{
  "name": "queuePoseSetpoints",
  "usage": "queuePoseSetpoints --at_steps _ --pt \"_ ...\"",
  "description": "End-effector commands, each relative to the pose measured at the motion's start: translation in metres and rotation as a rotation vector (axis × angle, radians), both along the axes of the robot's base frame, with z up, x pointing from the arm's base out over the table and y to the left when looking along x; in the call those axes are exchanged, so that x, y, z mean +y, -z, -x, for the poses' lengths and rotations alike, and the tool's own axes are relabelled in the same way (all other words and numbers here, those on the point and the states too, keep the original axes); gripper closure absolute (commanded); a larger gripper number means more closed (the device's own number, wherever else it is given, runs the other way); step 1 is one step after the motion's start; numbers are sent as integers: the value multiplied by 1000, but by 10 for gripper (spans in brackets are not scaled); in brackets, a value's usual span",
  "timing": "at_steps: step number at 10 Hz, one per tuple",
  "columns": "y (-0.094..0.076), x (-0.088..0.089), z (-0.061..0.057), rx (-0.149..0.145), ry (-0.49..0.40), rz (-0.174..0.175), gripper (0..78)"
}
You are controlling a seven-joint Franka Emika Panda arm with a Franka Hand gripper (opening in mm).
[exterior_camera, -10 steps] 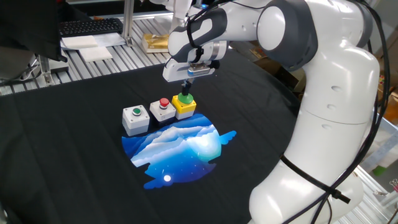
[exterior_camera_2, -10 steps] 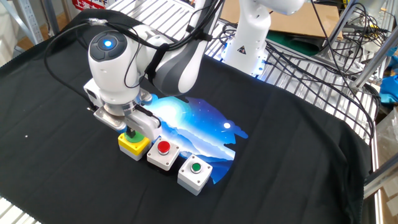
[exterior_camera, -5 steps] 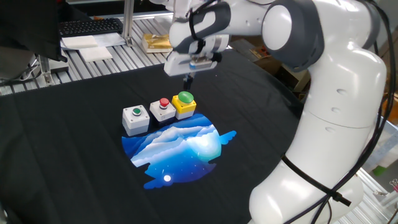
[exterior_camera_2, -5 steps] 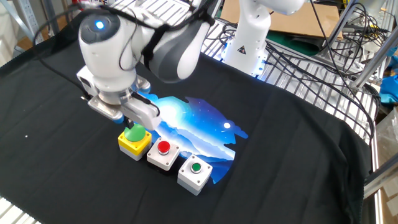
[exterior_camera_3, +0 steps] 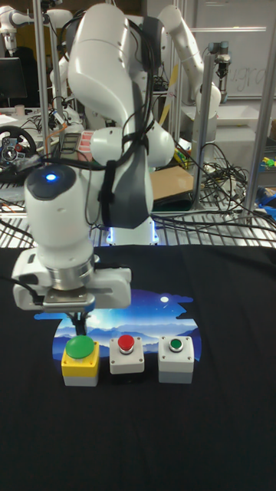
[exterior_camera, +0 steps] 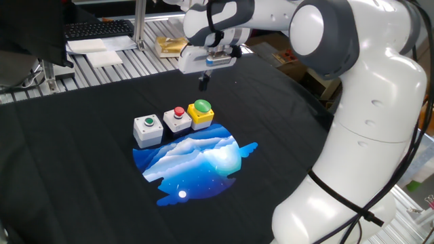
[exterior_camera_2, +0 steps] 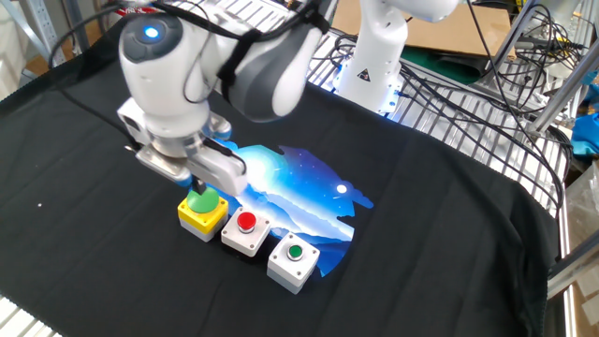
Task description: Press three buttons from left to right in sequence
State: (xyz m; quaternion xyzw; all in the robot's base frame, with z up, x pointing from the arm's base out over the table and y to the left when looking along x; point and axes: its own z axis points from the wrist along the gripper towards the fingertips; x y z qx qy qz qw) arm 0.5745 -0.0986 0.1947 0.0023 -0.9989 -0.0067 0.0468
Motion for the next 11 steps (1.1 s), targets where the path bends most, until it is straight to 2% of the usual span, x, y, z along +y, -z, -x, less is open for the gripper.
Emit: queuePoseSetpoints --at_steps 1,3,6,11 --pt "5 18 6 -4 0 -5 776" --pt "6 26 8 -4 4 -13 776" --pt "12 51 19 -19 26 -19 776" --pt "12 62 21 -28 7 -12 776"
